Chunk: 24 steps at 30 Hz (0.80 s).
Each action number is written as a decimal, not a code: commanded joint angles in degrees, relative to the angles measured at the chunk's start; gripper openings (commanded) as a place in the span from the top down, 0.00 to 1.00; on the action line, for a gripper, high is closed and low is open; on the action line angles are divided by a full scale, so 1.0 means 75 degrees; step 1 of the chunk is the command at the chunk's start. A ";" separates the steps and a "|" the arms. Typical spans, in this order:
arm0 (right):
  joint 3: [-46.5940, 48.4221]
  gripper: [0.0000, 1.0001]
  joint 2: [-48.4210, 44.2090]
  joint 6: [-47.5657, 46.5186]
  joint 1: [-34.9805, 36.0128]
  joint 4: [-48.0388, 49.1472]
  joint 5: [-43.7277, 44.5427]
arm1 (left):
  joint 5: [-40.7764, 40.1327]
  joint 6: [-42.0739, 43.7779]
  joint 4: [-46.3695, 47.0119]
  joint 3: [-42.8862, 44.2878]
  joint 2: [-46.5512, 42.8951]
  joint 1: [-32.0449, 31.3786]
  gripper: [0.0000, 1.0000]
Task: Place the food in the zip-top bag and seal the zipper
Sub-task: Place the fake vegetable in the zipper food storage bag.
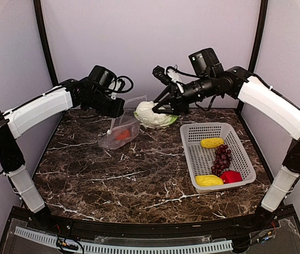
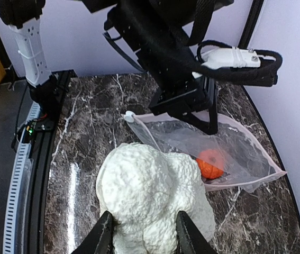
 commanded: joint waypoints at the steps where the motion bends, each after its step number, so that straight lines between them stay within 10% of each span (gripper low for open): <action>1: 0.0687 0.65 0.0374 0.0736 -0.0300 0.0466 -0.1484 | 0.0340 -0.0055 -0.0047 0.0093 -0.0440 0.0058 0.99; 24: 0.2400 0.66 0.1380 -0.1423 -0.0251 0.0651 -0.1662 | 0.2847 0.0646 -0.1362 0.1527 -0.0195 0.0110 0.99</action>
